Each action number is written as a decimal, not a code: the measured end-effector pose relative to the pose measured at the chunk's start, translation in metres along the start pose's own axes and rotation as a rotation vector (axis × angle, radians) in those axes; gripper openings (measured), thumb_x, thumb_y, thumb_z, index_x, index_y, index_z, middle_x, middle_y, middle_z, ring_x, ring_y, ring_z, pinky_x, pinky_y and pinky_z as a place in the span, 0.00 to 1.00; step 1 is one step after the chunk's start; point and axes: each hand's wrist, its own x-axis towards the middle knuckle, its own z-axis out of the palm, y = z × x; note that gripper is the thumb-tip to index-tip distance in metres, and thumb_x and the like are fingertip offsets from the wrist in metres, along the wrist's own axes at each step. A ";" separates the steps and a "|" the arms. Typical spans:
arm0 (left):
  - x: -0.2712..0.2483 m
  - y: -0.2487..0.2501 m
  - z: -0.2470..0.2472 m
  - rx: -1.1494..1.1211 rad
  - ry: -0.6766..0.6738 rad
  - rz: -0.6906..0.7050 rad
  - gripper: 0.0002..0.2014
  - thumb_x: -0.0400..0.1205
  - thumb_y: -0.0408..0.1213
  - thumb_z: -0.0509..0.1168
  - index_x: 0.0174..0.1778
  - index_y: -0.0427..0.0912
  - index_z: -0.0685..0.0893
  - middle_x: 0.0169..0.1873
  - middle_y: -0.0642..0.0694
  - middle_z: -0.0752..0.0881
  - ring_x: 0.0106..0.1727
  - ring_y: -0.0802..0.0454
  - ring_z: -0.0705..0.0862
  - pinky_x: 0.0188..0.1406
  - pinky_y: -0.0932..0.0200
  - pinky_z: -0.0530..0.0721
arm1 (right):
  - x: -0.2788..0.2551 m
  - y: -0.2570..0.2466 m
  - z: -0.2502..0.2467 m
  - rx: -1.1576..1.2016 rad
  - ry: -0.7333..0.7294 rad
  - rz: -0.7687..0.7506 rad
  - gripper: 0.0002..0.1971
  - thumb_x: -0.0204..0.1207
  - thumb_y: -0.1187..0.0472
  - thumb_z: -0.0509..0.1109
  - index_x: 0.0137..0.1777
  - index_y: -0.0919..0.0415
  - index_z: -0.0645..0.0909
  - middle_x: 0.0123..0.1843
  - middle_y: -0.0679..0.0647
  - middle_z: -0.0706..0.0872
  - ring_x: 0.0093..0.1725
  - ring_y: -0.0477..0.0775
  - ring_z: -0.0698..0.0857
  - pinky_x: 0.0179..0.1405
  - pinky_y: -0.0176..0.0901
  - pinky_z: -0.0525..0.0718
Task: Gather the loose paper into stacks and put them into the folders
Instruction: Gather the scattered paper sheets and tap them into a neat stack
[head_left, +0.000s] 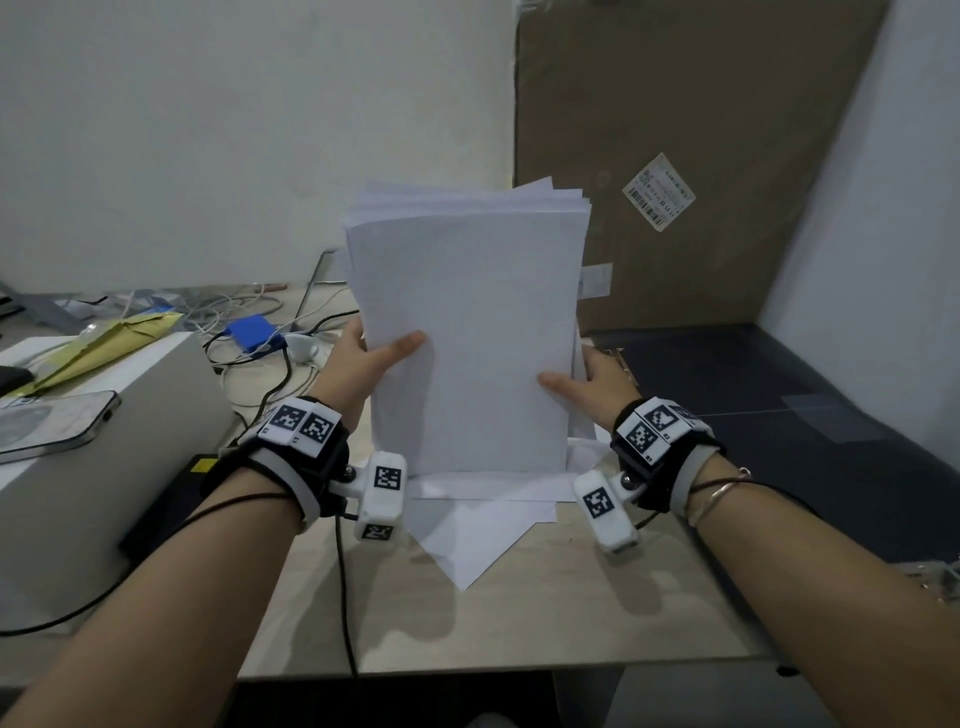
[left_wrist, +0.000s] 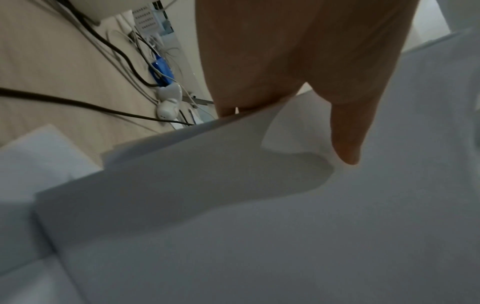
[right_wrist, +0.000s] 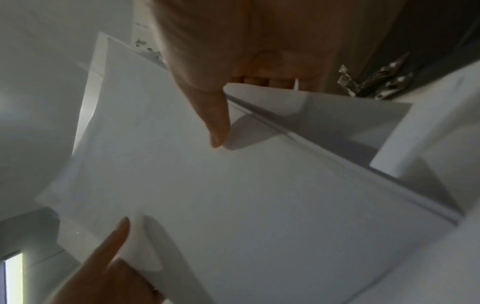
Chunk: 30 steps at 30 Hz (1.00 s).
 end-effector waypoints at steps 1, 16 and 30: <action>-0.001 -0.003 0.000 0.008 -0.007 -0.005 0.41 0.57 0.50 0.80 0.66 0.39 0.81 0.58 0.44 0.89 0.59 0.45 0.88 0.58 0.48 0.86 | -0.003 0.003 0.002 0.032 -0.007 -0.003 0.18 0.74 0.60 0.73 0.64 0.58 0.78 0.57 0.52 0.87 0.56 0.52 0.87 0.56 0.45 0.85; -0.002 -0.011 0.001 0.009 0.016 -0.008 0.36 0.60 0.53 0.79 0.63 0.39 0.84 0.56 0.44 0.90 0.58 0.44 0.88 0.59 0.44 0.85 | -0.007 0.043 -0.006 -0.093 0.178 -0.007 0.13 0.81 0.62 0.63 0.35 0.53 0.80 0.31 0.55 0.80 0.34 0.53 0.78 0.47 0.48 0.79; -0.004 -0.017 -0.001 -0.043 0.059 0.000 0.16 0.78 0.37 0.71 0.62 0.39 0.84 0.57 0.41 0.89 0.54 0.45 0.88 0.55 0.50 0.86 | 0.004 0.032 -0.013 -0.367 0.072 -0.034 0.15 0.80 0.62 0.65 0.35 0.73 0.76 0.30 0.66 0.77 0.32 0.56 0.73 0.37 0.45 0.68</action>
